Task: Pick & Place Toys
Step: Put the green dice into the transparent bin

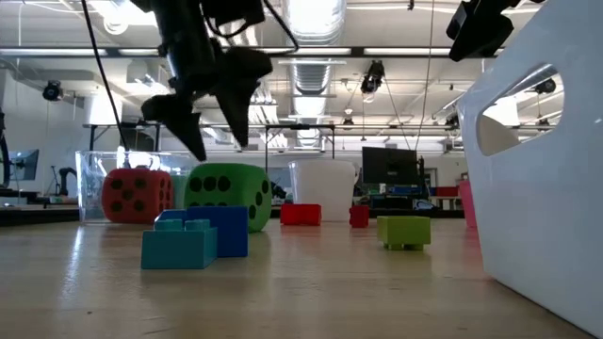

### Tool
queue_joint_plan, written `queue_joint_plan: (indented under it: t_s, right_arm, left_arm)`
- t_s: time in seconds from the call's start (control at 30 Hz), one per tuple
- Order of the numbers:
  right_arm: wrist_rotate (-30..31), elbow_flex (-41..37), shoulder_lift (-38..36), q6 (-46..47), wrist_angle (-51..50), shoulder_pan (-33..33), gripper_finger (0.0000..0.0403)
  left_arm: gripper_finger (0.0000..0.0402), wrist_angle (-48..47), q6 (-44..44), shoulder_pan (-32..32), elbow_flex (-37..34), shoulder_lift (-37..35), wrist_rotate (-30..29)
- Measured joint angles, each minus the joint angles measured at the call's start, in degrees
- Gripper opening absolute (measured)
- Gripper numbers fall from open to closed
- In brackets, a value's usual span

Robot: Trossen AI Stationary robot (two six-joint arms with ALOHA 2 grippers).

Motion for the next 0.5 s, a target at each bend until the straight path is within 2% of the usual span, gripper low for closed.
queue_joint_plan:
  t_s: [0.07, 0.23, 0.33, 0.5]
  right_arm:
    - [0.0, 0.0, 0.0, 0.04, 0.0, -0.01, 0.0258]
    - [-0.02, 0.0, 0.0, 0.17, 0.0, 0.0, 0.0258]
    - [-0.08, 0.0, 0.0, 0.15, 0.02, 0.0, 0.0258]
    - [-0.39, 0.0, 0.0, 0.13, 0.17, -0.02, 0.0258]
  left_arm:
    - [0.0366, 1.73, -1.57, 0.11, -2.5, 0.0, 0.21]
    - [0.0366, 10.21, -4.05, 0.83, -9.43, -1.16, 5.13]
    - [0.0366, 18.74, -5.08, 1.05, -13.64, -2.44, 7.64]
    - [0.0366, 33.24, -5.37, 1.21, -20.72, -4.33, 8.19]
